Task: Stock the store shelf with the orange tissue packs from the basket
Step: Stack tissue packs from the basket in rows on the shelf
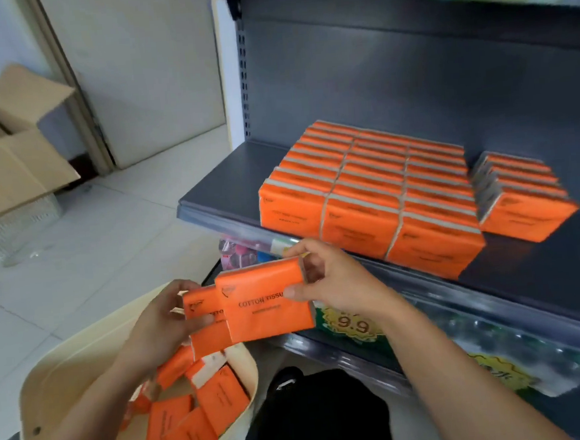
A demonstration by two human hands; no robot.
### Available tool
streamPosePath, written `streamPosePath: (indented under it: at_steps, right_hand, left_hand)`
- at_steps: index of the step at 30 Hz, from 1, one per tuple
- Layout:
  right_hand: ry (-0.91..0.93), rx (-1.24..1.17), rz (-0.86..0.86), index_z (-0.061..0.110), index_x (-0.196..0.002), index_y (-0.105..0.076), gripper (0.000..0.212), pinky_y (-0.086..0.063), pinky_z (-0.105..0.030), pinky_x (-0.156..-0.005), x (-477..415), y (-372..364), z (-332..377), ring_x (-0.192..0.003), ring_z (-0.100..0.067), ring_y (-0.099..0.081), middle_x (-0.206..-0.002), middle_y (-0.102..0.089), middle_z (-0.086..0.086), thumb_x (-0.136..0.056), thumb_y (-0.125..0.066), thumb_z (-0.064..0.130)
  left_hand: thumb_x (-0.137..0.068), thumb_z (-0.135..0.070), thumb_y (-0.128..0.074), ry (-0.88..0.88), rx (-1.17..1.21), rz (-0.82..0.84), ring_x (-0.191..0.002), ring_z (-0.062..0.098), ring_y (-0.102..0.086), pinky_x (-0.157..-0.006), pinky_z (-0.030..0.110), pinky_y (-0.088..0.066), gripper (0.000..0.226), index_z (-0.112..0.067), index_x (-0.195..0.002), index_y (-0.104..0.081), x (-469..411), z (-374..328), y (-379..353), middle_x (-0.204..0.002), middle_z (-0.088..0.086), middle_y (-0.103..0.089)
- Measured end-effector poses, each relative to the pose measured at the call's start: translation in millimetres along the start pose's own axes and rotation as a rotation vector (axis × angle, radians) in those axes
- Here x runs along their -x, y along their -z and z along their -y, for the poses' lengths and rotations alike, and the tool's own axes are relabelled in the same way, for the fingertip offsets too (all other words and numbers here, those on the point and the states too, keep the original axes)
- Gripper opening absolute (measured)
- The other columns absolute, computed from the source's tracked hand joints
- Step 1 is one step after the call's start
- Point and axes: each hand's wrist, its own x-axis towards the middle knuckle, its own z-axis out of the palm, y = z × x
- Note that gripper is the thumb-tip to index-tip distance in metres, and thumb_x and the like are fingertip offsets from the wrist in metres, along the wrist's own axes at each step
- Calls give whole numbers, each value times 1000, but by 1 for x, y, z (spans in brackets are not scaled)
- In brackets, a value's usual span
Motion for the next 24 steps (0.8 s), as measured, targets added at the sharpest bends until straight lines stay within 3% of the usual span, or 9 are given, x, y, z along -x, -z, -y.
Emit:
streamPosePath:
  at_steps: [2,5,10,13,16,18,20,24]
  right_hand:
    - [24,-47,-3,38,-99,-60,42,-52,-45,-86,21,25,4,-88,-17,-63,-99,-66,-2,-72,-83,18]
    - [43,-110,-42,34,-101,-62,39,-52,-47,-87,52,66,5,-92,-22,-64,-102,-66,-7,-75,-81,12]
    - [54,-200,-139,26,-105,-63,41,-54,-46,-90,98,126,-11,-101,-27,-64,-116,-64,-20,-71,-80,9]
    - [47,-263,-208,26,-107,-62,43,-54,-45,-90,122,159,-25,-104,-31,-65,-115,-65,-18,-70,-78,9]
    - [60,-285,-268,24,-111,-60,45,-55,-38,-87,142,189,-39,-101,-26,-67,-109,-68,-12,-73,-76,6]
    - [76,-306,-309,24,-109,-60,45,-55,-35,-84,153,205,-46,-97,-22,-66,-102,-69,-6,-69,-76,10]
    - [94,-334,-355,24,-106,-60,48,-54,-37,-84,163,219,-53,-95,-21,-65,-98,-70,-3,-63,-80,19]
    - [119,-405,-445,28,-102,-64,75,-57,-33,-76,176,247,-71,-87,-17,-69,-97,-73,-1,-35,-93,49]
  left_hand:
    - [-55,-21,-76,-38,29,32,-72,26,-65,-57,37,-52,41,-35,-89,-59,4,-26,-18,-88,1,-66]
    - [-55,-17,-74,-88,67,89,-72,21,-64,-56,34,-50,48,-20,-100,-57,9,-62,-49,-80,-8,-67]
    - [-56,-14,-74,-150,56,197,-77,22,-64,-56,33,-51,50,-14,-102,-54,16,-107,-106,-90,6,-63]
    - [-61,-8,-80,-174,60,241,-70,15,-66,-51,21,-49,45,-20,-97,-56,19,-125,-139,-91,5,-65]
    - [-59,-19,-76,-189,24,291,-76,24,-65,-58,31,-52,44,-20,-98,-56,20,-138,-169,-94,7,-65]
    - [-59,-22,-75,-196,9,301,-78,28,-64,-61,37,-51,43,-22,-98,-55,20,-145,-188,-96,8,-65]
    - [-62,-20,-78,-205,-4,312,-78,27,-64,-58,34,-50,41,-24,-96,-54,20,-151,-206,-95,7,-65]
    - [-79,-5,-74,-212,-15,324,-76,23,-62,-51,26,-47,34,-23,-95,-51,19,-155,-239,-92,1,-64]
